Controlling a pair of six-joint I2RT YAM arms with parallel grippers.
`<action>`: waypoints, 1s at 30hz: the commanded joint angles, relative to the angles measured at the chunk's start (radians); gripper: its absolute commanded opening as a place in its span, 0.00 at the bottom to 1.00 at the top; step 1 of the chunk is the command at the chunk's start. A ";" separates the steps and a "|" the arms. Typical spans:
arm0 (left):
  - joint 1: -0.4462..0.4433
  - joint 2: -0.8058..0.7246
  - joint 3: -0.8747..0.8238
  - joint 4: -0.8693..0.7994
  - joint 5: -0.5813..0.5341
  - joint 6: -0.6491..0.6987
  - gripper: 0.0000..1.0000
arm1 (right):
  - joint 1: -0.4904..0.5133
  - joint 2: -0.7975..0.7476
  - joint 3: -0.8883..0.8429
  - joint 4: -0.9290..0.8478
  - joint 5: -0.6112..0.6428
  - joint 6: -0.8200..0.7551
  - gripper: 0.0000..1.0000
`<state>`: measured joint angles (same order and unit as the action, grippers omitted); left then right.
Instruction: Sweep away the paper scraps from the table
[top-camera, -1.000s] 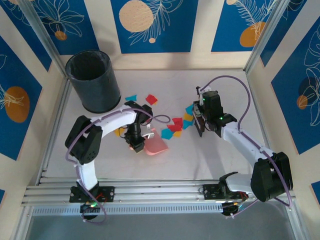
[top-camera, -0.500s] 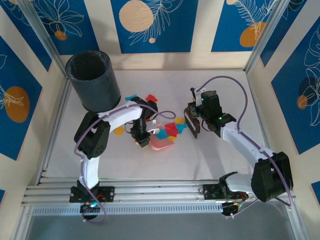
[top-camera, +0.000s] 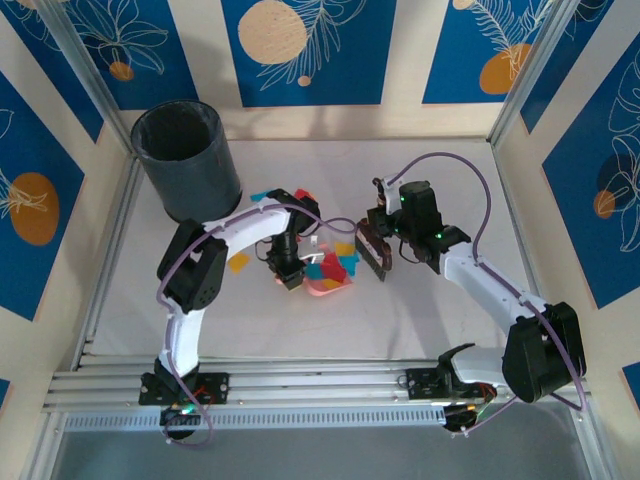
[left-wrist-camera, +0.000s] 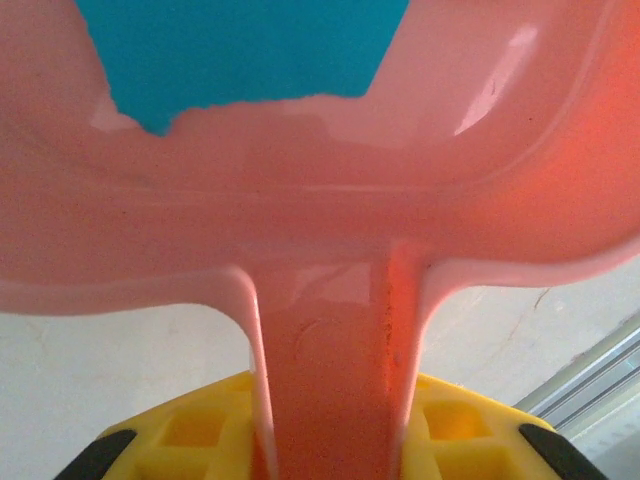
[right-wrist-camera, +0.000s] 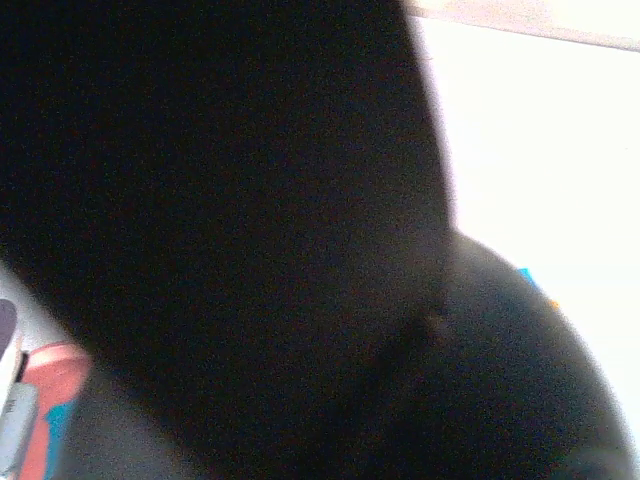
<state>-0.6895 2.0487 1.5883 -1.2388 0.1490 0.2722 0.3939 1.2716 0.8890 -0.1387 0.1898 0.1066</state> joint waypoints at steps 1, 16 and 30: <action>-0.013 0.025 0.025 -0.031 0.015 0.020 0.00 | 0.010 0.016 0.028 -0.009 -0.058 0.031 0.00; -0.012 0.056 0.056 -0.027 0.041 0.020 0.00 | 0.007 -0.020 0.028 0.021 -0.119 0.083 0.00; -0.012 0.046 0.032 -0.002 0.060 0.035 0.00 | 0.002 -0.090 -0.068 0.117 0.131 0.136 0.00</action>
<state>-0.6899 2.0773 1.6287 -1.2285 0.1909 0.2760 0.3962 1.2060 0.8368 -0.0685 0.2321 0.2310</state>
